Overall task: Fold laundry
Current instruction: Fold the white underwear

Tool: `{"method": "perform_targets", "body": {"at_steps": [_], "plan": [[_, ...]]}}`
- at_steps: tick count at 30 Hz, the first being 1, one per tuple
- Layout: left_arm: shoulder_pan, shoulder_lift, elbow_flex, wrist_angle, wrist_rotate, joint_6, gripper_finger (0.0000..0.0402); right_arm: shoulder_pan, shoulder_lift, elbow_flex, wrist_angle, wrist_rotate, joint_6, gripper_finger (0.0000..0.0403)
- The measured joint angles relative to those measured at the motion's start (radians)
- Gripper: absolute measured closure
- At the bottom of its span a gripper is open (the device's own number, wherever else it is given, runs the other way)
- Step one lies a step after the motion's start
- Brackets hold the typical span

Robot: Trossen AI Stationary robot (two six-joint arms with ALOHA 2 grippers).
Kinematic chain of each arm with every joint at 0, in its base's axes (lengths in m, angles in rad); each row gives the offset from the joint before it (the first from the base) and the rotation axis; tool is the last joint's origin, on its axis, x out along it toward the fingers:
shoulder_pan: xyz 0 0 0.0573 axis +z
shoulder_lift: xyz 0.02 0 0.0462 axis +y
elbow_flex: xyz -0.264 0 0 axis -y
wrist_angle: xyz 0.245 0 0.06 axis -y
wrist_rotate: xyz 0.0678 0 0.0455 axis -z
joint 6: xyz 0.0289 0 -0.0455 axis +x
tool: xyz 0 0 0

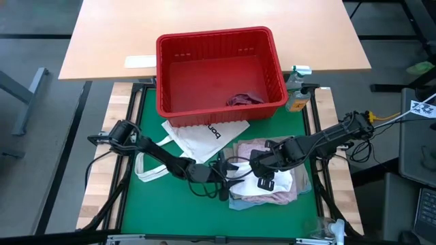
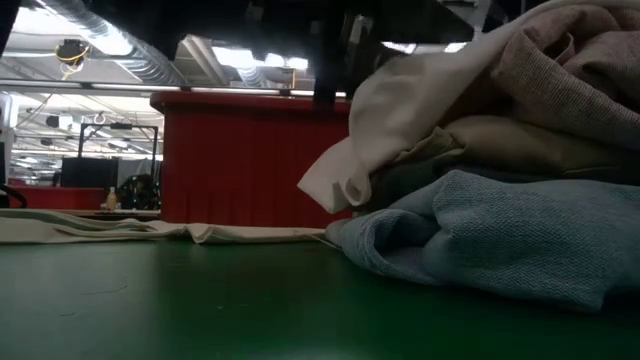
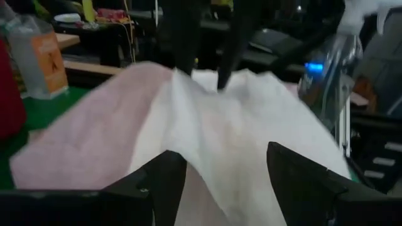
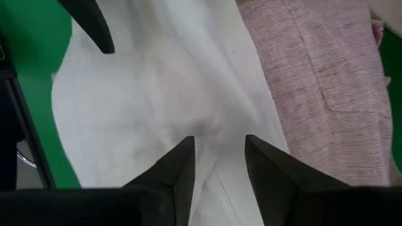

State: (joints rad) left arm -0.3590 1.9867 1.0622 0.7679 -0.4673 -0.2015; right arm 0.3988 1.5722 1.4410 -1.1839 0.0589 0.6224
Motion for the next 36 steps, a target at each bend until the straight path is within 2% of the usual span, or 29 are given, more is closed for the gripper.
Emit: {"method": "perform_targets", "body": {"at_steps": [10,14,22,28,32,36], "plan": [[0.015,-0.044,0.000,-0.045,-0.022,0.000,0.0191,0.003,-0.056,0.000,0.039,0.000,0.000,0.0263],[0.009,-0.044,0.000,-0.162,-0.022,-0.006,0.0191,0.023,-0.073,0.000,0.080,0.003,0.000,0.0263],[0.002,-0.045,0.000,-0.239,-0.022,-0.007,0.0191,0.085,-0.032,0.000,0.145,0.037,-0.037,0.0263],[0.004,-0.110,0.000,-0.302,-0.030,-0.004,0.0191,0.107,-0.029,-0.001,0.141,0.038,-0.038,0.0263],[0.004,-0.188,0.000,-0.425,-0.040,-0.014,0.0191,0.108,-0.031,-0.001,0.140,0.038,-0.035,0.0263],[0.006,-0.278,0.000,-0.649,-0.030,-0.101,0.0191,0.107,-0.032,-0.001,0.140,0.037,-0.029,0.0263]]}}
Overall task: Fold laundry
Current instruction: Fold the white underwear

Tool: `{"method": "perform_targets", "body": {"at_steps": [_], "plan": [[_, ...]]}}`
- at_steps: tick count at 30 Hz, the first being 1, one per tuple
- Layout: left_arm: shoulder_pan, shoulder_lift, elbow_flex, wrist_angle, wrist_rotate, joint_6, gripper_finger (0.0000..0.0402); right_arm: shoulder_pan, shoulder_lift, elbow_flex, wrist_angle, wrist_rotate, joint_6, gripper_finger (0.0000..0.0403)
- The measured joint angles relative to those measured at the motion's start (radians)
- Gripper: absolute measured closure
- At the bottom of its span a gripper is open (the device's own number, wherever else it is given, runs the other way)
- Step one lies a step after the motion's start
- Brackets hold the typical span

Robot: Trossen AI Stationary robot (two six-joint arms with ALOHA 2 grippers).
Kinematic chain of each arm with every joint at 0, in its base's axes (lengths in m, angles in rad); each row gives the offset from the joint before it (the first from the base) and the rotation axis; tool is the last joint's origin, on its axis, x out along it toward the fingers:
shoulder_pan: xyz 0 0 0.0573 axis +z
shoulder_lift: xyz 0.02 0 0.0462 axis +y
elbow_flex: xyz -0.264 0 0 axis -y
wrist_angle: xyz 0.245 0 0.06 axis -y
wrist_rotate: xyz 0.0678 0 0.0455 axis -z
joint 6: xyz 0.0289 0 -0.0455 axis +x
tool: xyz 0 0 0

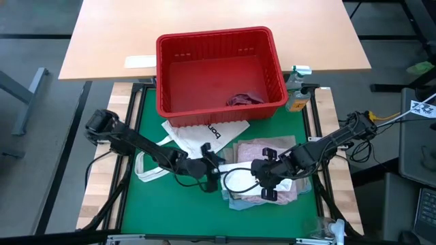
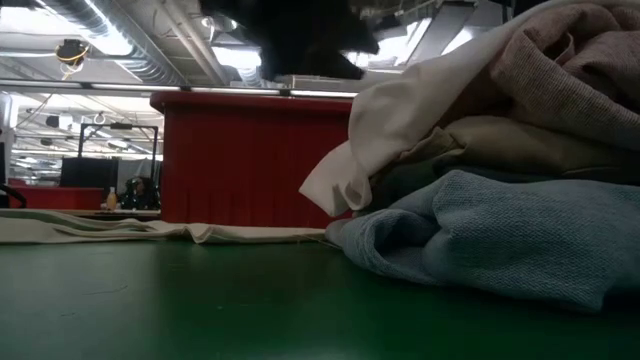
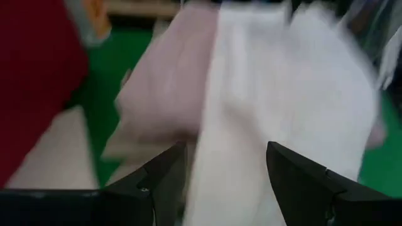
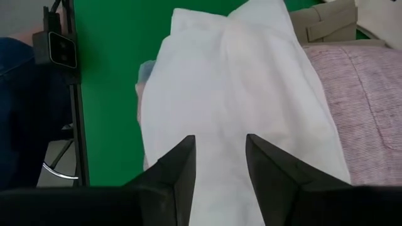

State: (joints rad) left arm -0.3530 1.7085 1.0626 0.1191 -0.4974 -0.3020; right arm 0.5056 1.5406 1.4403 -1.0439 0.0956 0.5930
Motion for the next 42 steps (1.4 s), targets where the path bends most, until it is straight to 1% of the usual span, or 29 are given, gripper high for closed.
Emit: {"method": "perform_targets", "body": {"at_steps": [2,5,7,9,11,19,25,33,37,42], "plan": [[0.002,-0.040,0.000,-0.142,0.008,-0.053,0.0191,0.000,0.000,0.000,0.000,0.000,0.000,0.0263],[0.013,-0.061,0.000,-0.296,0.058,-0.152,0.0191,0.000,0.000,0.000,0.001,0.000,0.000,0.0263],[0.019,-0.060,-0.001,-0.360,0.114,-0.199,0.0191,0.000,0.000,0.000,0.003,-0.001,0.000,0.0263],[0.026,-0.045,-0.001,-0.389,0.158,-0.227,0.0191,-0.001,0.000,0.000,0.004,-0.001,0.000,0.0263],[0.028,-0.033,-0.001,-0.416,0.175,-0.236,0.0191,-0.001,0.000,0.000,0.005,-0.001,0.000,0.0263],[0.061,0.005,-0.002,-0.411,0.179,-0.220,0.0191,-0.001,0.000,0.000,0.005,-0.001,0.000,0.0263],[0.091,0.054,0.000,-0.367,0.221,-0.211,0.0191,-0.001,0.000,0.000,0.005,-0.001,-0.022,0.0263],[0.098,0.102,0.000,-0.319,0.231,-0.183,0.0193,-0.002,0.000,0.000,0.005,-0.002,-0.026,0.0263],[0.098,0.103,0.000,-0.300,0.245,-0.180,0.0216,-0.002,0.000,0.000,0.005,-0.002,-0.026,0.0263],[0.098,0.106,0.000,-0.295,0.281,-0.159,0.0277,-0.001,0.000,0.000,0.006,-0.002,-0.027,0.0263]]}}
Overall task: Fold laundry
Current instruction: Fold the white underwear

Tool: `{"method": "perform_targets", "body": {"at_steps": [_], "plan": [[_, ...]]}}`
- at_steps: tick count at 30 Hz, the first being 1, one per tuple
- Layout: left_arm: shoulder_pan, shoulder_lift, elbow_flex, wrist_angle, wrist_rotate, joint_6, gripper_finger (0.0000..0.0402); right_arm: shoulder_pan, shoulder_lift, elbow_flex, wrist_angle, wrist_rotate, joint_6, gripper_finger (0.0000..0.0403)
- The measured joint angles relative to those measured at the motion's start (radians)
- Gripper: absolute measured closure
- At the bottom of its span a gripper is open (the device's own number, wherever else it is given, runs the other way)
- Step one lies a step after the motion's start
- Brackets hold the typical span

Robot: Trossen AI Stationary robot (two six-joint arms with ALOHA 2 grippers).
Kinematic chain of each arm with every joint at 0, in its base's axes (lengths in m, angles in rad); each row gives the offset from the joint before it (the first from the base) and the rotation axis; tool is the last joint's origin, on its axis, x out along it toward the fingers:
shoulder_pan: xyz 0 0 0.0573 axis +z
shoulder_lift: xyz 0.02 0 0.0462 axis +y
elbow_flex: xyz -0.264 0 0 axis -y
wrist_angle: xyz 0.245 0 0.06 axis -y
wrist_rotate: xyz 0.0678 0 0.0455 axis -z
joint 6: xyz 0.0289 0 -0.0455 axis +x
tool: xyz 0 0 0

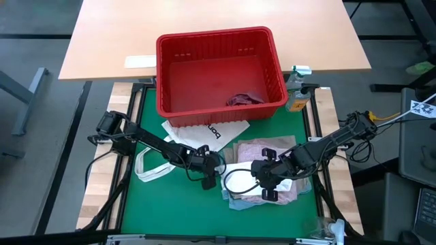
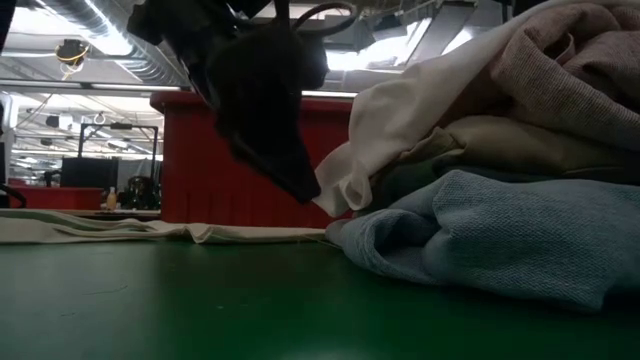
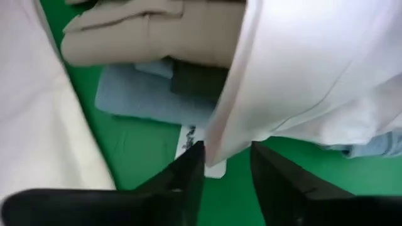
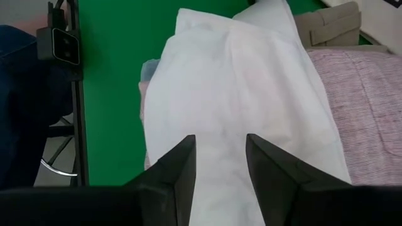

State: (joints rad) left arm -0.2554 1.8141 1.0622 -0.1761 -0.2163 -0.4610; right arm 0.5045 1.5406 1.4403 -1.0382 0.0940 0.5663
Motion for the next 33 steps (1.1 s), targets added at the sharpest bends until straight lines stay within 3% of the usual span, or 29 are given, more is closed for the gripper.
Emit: {"method": "perform_targets", "body": {"at_steps": [9,27,33], "plan": [[0.000,-0.001,0.000,0.005,0.035,-0.001,0.0394,0.000,0.000,0.000,0.000,0.000,0.000,0.0263],[-0.001,-0.112,0.046,0.001,0.425,-0.020,0.0399,0.000,0.000,0.000,-0.010,-0.025,0.000,0.0263],[0.000,-0.137,0.046,0.108,0.448,-0.093,0.0399,-0.001,0.000,0.000,-0.008,-0.004,0.002,0.0263]]}}
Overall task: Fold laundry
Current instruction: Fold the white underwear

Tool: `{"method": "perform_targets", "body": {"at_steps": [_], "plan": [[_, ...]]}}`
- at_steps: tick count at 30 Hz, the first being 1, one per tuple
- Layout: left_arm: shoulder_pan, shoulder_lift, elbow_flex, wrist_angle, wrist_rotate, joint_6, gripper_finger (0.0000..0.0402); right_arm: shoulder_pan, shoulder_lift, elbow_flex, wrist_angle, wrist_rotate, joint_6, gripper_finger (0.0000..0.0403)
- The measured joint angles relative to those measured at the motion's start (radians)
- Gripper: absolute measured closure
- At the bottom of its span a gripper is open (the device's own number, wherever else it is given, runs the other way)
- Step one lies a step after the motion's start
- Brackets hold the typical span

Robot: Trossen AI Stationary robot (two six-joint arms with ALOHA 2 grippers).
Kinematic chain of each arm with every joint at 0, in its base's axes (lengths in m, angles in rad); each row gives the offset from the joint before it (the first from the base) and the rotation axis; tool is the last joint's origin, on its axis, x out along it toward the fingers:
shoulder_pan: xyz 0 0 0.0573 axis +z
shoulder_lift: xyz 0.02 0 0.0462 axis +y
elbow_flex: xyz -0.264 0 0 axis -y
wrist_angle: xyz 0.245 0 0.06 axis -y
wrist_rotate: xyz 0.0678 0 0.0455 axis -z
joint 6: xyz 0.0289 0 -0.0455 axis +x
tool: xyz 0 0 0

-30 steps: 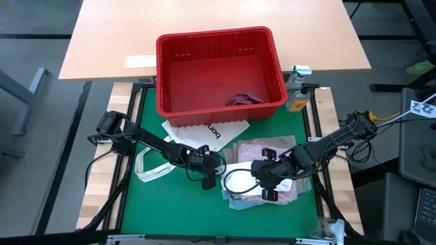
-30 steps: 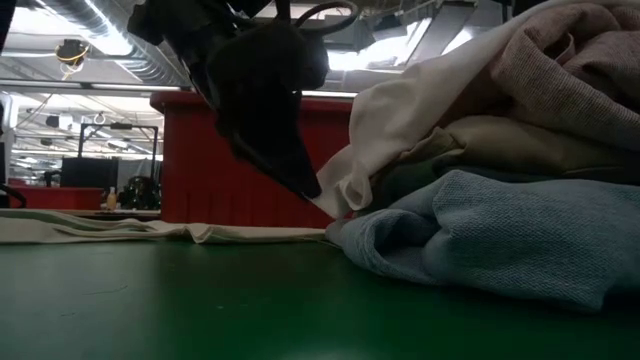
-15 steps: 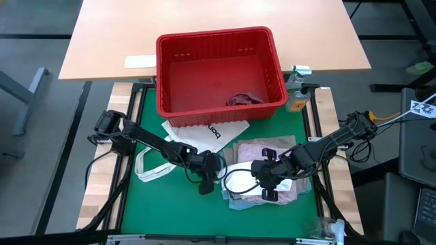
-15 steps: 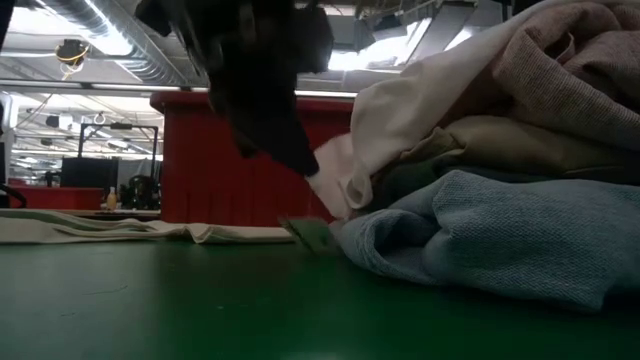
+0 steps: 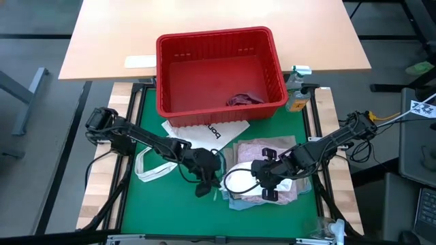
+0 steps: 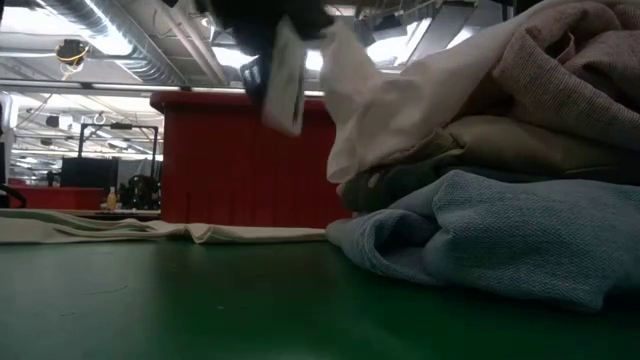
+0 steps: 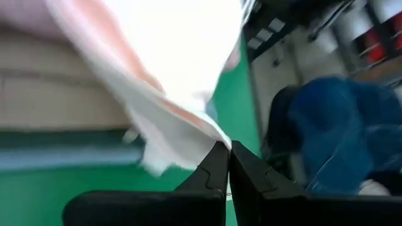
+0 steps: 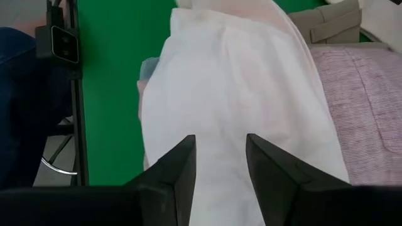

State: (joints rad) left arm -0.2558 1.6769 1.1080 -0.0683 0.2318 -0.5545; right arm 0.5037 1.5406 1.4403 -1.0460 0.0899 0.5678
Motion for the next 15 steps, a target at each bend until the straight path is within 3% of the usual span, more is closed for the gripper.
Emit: {"method": "perform_targets", "body": {"at_steps": [10,15], "plan": [[0.000,0.004,0.000,0.346,0.013,-0.137,0.0398,0.000,0.000,0.000,0.001,-0.030,-0.033,0.0263],[-0.001,0.005,0.000,0.432,-0.087,-0.147,0.0398,0.000,-0.014,0.000,-0.011,-0.031,-0.057,0.0263]]}}
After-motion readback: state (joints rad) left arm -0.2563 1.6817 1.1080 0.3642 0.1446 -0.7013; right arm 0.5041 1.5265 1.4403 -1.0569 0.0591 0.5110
